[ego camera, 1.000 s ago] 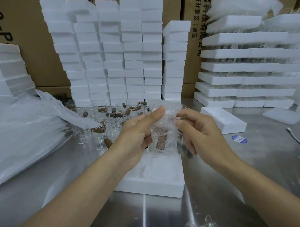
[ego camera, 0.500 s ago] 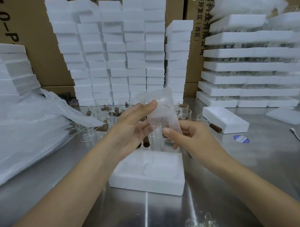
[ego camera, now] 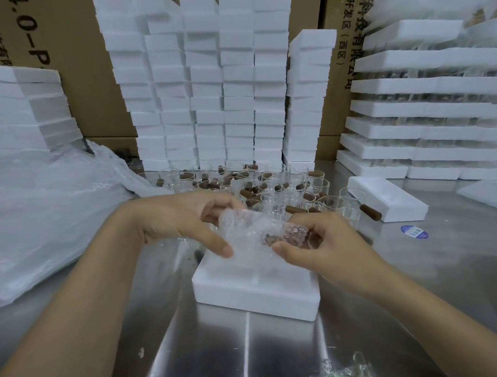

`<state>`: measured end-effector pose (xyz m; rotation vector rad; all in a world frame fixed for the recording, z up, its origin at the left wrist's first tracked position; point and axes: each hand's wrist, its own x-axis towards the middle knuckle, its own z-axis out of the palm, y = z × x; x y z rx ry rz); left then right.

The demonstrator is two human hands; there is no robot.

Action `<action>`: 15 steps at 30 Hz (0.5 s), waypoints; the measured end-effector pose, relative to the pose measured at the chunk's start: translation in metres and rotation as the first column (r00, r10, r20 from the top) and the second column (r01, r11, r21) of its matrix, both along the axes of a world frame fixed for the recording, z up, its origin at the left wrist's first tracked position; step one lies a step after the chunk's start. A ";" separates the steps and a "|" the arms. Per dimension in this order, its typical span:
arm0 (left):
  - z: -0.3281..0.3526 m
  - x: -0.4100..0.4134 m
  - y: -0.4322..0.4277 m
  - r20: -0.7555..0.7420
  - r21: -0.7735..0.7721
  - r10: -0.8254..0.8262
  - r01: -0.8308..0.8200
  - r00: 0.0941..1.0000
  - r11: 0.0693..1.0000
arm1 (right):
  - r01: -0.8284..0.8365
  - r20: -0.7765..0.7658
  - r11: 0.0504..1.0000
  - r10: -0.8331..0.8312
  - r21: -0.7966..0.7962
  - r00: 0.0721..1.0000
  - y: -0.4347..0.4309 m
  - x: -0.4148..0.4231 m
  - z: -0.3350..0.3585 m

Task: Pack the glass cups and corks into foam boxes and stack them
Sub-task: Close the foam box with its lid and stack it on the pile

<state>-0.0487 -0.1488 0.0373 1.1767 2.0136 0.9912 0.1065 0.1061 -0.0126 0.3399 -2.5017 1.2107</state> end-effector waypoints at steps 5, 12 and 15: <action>0.000 0.003 0.002 -0.028 -0.119 -0.011 0.007 1.000 0.993 | -0.025 0.075 0.994 0.017 0.104 0.997 0.002 -0.002 0.000; 0.002 0.000 -0.004 -0.053 -0.097 0.023 -0.028 0.998 0.995 | -0.021 0.090 0.993 0.011 0.118 0.996 -0.002 -0.004 -0.007; 0.002 0.001 -0.005 -0.086 -0.093 0.043 -0.051 0.995 0.994 | 0.002 0.064 0.993 -0.010 0.122 0.998 -0.005 -0.005 -0.011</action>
